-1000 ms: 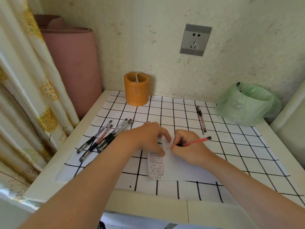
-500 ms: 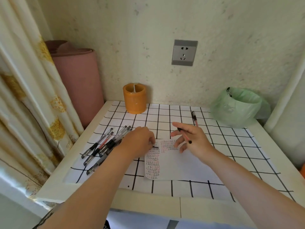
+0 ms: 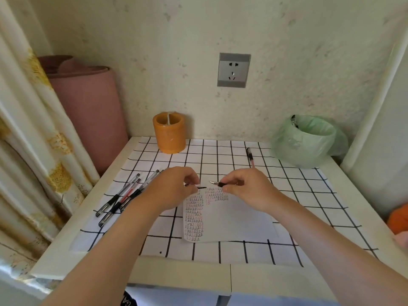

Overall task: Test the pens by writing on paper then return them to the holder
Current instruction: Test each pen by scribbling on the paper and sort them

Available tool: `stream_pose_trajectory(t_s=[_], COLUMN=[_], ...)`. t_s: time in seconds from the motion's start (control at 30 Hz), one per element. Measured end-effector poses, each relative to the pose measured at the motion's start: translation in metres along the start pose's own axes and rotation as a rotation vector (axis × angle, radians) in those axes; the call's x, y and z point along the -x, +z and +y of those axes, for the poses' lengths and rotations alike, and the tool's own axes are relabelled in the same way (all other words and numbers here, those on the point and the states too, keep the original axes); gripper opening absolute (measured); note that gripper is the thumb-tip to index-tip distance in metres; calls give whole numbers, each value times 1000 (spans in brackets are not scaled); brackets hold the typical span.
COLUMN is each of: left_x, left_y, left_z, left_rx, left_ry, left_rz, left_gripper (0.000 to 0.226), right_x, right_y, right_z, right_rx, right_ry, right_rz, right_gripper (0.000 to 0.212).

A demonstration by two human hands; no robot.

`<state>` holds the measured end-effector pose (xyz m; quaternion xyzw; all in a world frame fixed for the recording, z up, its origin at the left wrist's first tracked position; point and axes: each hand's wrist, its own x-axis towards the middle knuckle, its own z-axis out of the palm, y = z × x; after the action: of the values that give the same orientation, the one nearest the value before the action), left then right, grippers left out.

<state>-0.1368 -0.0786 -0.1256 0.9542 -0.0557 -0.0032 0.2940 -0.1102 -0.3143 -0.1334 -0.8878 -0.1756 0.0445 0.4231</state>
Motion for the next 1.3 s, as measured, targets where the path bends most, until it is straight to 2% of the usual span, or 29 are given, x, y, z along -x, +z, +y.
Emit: stream_pose_trajectory(t_s=[0.17, 0.37, 0.57, 0.73, 1.3], left_x=[-3, -1, 2, 1, 2], left_y=[1, 4, 7, -4, 1], left_z=[2, 8, 14, 11, 14], left_rx=[-6, 20, 40, 4, -7], left_ry=[-1, 8, 34, -22, -16], left_rz=[-19, -10, -42, 76, -15], left_gripper=[12, 9, 7, 8, 10], right_x=[-1, 0, 3, 4, 6], right_y=[3, 10, 16, 12, 13], right_z=[2, -4, -6, -8, -13], right_rx=[146, 295, 370, 491, 437], right_ry=[-113, -176, -237, -248, -221], right_rz=[22, 52, -4, 30, 24], right_gripper=[12, 13, 19, 25, 22])
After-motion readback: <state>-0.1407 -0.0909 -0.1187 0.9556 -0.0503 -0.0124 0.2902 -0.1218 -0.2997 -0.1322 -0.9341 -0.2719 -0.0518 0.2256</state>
